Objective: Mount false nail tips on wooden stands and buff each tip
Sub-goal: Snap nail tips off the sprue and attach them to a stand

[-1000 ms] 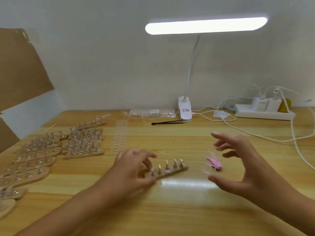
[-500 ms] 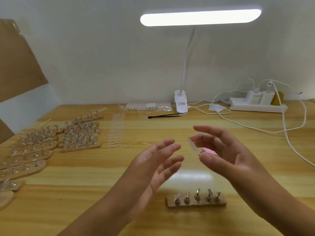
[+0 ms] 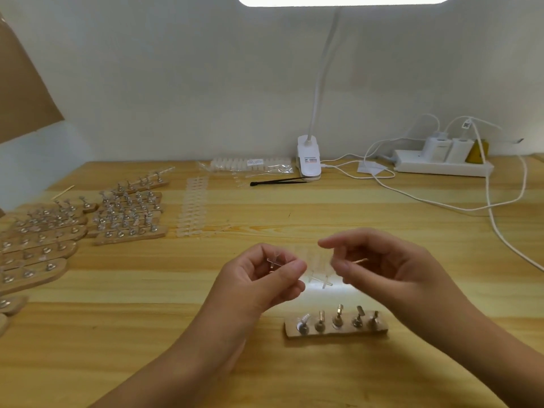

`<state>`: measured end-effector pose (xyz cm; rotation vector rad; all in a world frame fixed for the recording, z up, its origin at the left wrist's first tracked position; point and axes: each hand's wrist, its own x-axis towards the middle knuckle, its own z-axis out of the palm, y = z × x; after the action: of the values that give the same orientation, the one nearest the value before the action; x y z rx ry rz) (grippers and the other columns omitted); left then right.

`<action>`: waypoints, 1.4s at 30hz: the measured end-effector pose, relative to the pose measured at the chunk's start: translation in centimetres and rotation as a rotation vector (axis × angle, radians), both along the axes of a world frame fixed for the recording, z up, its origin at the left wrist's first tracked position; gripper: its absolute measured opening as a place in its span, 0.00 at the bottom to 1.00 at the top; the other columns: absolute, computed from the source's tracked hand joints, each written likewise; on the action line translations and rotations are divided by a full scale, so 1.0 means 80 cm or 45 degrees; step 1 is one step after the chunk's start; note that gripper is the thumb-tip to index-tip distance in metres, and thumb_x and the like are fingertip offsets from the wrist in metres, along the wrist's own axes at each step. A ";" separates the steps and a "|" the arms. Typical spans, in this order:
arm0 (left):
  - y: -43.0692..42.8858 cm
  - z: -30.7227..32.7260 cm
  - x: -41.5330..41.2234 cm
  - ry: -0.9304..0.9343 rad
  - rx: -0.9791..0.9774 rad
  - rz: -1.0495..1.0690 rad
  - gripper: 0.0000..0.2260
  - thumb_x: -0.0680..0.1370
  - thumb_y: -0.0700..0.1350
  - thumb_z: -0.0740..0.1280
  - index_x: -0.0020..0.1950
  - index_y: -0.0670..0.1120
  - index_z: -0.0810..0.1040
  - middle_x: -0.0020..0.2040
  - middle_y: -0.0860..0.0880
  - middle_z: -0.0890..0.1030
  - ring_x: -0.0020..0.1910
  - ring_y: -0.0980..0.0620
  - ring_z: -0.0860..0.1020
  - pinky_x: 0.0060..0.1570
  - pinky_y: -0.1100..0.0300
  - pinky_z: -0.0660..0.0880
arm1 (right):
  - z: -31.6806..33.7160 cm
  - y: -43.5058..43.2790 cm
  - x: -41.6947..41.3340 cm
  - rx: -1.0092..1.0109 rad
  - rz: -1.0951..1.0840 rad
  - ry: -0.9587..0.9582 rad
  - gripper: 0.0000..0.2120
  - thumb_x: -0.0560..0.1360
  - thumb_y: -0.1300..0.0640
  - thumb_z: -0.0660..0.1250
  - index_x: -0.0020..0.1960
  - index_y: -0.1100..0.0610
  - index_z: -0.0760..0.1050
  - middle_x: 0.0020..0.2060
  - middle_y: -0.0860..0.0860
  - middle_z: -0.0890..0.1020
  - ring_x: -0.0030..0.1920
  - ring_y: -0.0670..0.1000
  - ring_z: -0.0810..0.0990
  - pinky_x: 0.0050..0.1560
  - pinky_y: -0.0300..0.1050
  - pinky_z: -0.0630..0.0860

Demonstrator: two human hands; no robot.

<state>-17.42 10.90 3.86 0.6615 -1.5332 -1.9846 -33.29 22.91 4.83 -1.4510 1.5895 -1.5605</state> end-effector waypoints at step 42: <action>0.017 0.014 0.015 0.232 -0.029 -0.488 0.08 0.71 0.45 0.75 0.39 0.47 0.76 0.63 0.47 0.81 0.55 0.45 0.83 0.42 0.65 0.79 | 0.008 0.014 -0.017 0.176 0.011 -0.466 0.09 0.63 0.47 0.76 0.40 0.50 0.82 0.40 0.48 0.83 0.48 0.46 0.80 0.46 0.41 0.78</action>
<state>-16.23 12.28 4.98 0.1751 -1.6597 -2.2263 -34.62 24.03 5.48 -1.0279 1.4379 -1.5694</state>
